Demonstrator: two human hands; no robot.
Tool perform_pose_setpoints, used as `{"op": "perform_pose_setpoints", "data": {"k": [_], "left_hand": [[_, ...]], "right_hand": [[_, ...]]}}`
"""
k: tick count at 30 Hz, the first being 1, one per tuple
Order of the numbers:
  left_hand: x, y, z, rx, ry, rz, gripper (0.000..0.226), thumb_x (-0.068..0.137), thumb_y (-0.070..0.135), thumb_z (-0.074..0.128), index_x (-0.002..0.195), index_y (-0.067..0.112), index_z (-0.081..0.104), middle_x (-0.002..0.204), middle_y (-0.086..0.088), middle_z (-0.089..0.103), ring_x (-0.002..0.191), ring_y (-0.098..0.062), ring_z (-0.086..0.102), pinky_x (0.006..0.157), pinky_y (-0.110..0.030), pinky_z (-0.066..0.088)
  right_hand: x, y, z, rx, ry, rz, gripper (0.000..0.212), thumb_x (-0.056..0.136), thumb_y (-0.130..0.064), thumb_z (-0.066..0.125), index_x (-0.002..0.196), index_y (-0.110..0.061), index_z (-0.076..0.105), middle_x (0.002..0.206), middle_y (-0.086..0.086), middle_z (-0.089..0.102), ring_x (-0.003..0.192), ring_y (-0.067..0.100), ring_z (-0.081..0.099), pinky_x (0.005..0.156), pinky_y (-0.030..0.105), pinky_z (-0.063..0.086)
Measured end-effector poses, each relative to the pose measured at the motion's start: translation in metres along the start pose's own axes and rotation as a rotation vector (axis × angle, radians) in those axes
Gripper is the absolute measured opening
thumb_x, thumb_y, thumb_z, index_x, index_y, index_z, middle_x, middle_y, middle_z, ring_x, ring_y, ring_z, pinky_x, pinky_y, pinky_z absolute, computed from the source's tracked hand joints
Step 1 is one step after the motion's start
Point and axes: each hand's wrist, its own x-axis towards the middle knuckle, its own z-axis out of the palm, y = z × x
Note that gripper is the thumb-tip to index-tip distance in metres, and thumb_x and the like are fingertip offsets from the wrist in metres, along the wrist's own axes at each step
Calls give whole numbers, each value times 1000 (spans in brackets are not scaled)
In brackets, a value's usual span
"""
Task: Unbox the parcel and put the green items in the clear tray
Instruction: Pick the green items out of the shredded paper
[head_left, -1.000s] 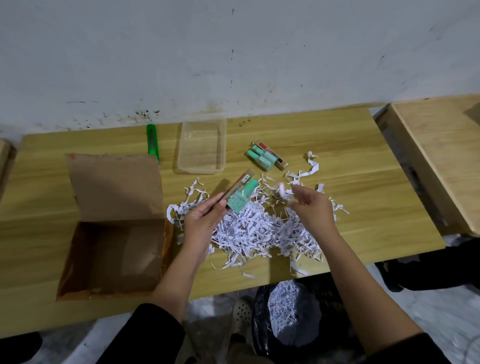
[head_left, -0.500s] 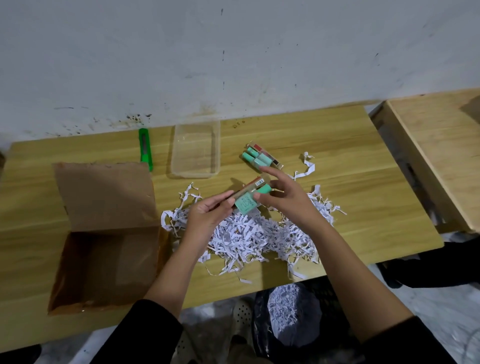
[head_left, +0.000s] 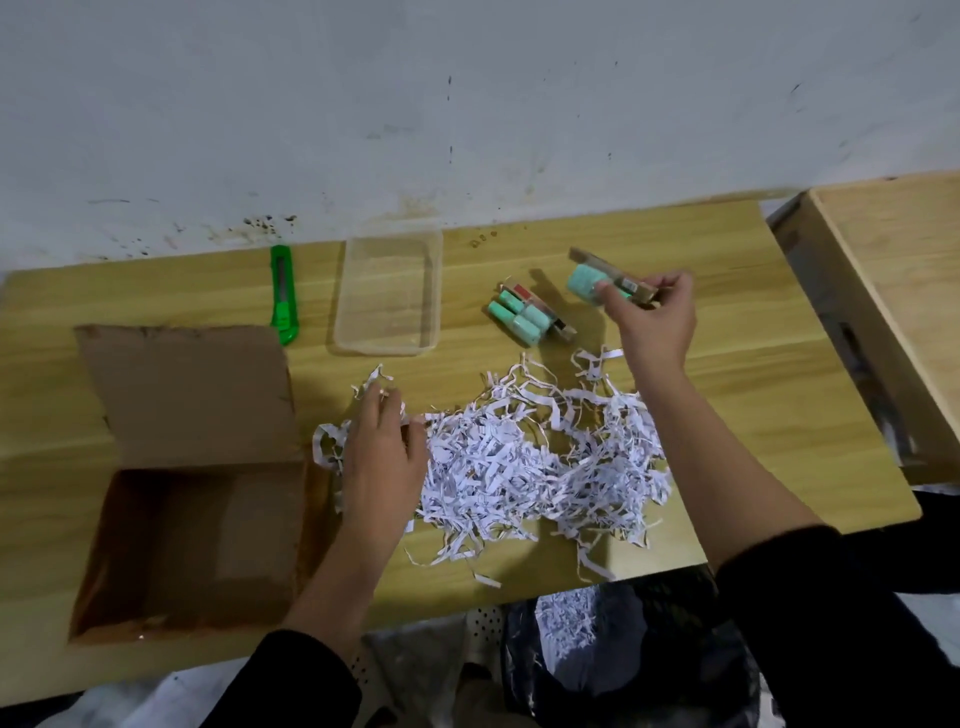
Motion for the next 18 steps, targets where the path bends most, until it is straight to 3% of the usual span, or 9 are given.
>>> {"op": "perform_pose_setpoints", "data": {"k": [2,4,9,15,18], "left_hand": [[-5,-8,6,146,15,-7,45,95,32,42,132,5,45,148,-16,33,134,-33,35,104,-45,37],[-8,-10,11,201,3,-66,51,95,39,36,135,8,42,149,-17,32,137,-35,31,108,-47,31],[-13,-5,18,189,-40,-78,53,95,42,32,137,10,40,151,-15,30,138,-34,28,112,-48,25],[-12,-1,20,154,-107,-44,52,97,41,31,141,13,35,154,-8,25,142,-27,23,116,-42,20],[-12,-1,17,143,-97,4,49,96,36,35,137,9,41,150,-11,33,138,-28,30,113,-44,27]], "right_hand": [[10,6,9,-51,14,-7,42,69,-18,80,84,-16,41,77,-10,53,67,5,53,55,7,45],[16,14,18,-112,-18,18,44,68,-20,80,86,-13,41,78,-8,53,66,4,53,51,6,44],[21,29,33,-224,-68,21,42,66,-24,82,82,-14,44,82,0,60,73,17,58,63,32,53],[20,32,27,-357,-117,-2,37,69,-24,80,93,-4,60,94,11,67,76,19,59,70,29,53],[19,29,18,-447,-193,-15,36,77,-24,73,106,-6,63,104,12,68,83,16,59,75,26,51]]}}
